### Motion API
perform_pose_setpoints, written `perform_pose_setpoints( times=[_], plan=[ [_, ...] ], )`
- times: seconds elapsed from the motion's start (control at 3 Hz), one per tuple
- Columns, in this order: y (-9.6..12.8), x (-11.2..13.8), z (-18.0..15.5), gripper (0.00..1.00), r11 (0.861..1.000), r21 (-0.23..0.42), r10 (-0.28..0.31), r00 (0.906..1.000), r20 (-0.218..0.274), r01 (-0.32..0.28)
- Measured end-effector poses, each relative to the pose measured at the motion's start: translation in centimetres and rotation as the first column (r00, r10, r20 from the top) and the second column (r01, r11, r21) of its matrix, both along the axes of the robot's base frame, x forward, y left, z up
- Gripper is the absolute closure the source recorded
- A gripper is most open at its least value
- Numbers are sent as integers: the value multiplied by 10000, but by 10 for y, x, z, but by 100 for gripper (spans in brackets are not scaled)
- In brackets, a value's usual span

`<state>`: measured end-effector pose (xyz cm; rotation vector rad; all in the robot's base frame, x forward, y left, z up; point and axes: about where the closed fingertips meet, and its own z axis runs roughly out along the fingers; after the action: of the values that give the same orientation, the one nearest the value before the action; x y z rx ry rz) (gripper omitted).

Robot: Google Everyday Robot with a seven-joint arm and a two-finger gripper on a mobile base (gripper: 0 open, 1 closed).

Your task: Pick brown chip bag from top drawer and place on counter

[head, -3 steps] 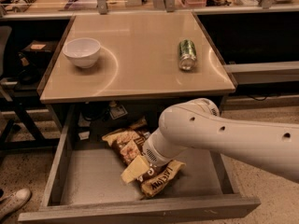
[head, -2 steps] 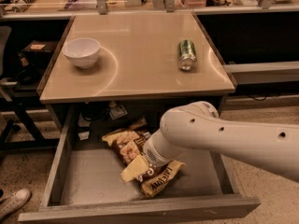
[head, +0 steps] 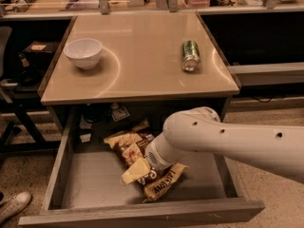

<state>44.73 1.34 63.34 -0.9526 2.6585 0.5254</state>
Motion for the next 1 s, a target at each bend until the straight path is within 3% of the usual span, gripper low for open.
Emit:
perform_pose_setpoints(
  times=[0.67, 1.0],
  plan=[
    [7, 1, -22, 0, 9993, 299, -205, 9989, -429, 218],
    [7, 1, -22, 19, 9993, 300, -205, 9989, -432, 218]
  ],
)
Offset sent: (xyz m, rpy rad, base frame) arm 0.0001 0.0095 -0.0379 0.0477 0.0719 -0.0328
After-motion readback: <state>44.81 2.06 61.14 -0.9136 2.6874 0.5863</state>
